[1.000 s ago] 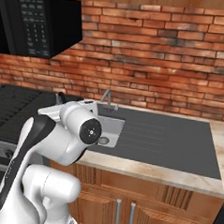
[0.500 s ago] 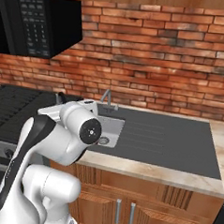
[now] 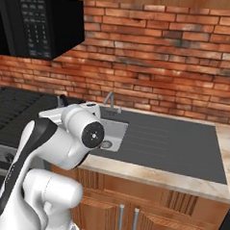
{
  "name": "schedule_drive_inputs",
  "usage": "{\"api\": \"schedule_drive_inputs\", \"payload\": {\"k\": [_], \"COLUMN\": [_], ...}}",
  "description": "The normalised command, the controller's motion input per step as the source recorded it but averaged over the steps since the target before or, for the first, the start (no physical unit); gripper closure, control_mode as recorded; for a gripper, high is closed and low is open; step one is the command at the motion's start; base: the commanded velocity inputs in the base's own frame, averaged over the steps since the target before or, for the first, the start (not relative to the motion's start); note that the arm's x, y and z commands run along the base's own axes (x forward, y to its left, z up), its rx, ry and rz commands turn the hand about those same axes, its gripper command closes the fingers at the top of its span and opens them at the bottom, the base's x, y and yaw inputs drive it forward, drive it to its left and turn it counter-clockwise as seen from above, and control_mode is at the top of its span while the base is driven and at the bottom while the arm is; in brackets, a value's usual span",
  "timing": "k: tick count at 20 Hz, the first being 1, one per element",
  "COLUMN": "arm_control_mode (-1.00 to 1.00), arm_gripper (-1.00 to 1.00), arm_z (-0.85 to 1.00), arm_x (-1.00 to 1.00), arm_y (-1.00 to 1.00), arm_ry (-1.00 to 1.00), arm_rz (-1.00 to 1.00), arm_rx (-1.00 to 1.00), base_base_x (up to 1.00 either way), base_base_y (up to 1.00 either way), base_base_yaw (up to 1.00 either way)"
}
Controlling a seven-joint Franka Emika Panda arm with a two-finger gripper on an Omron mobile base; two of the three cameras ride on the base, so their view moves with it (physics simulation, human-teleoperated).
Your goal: Open the cabinet, pick the kettle from the cabinet, and place it in the sink.
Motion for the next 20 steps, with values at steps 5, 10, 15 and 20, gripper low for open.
{"api": "schedule_drive_inputs", "payload": {"k": [5,10,15,20], "arm_control_mode": [-1.0,-1.0,-1.0,-1.0], "arm_gripper": [1.0,1.0,1.0,1.0], "arm_z": [0.0,0.0,0.0,0.0], "arm_x": [0.0,0.0,0.0,0.0], "arm_y": [0.0,0.0,0.0,-0.02], "arm_ry": [0.0,0.0,0.0,0.0], "arm_rz": [0.0,0.0,0.0,-0.01], "arm_rx": [0.0,0.0,0.0,0.0], "base_base_x": [0.0,0.0,0.0,0.0], "base_base_y": [0.0,0.0,0.0,0.0], "base_base_yaw": [0.0,0.0,0.0,0.0]}}
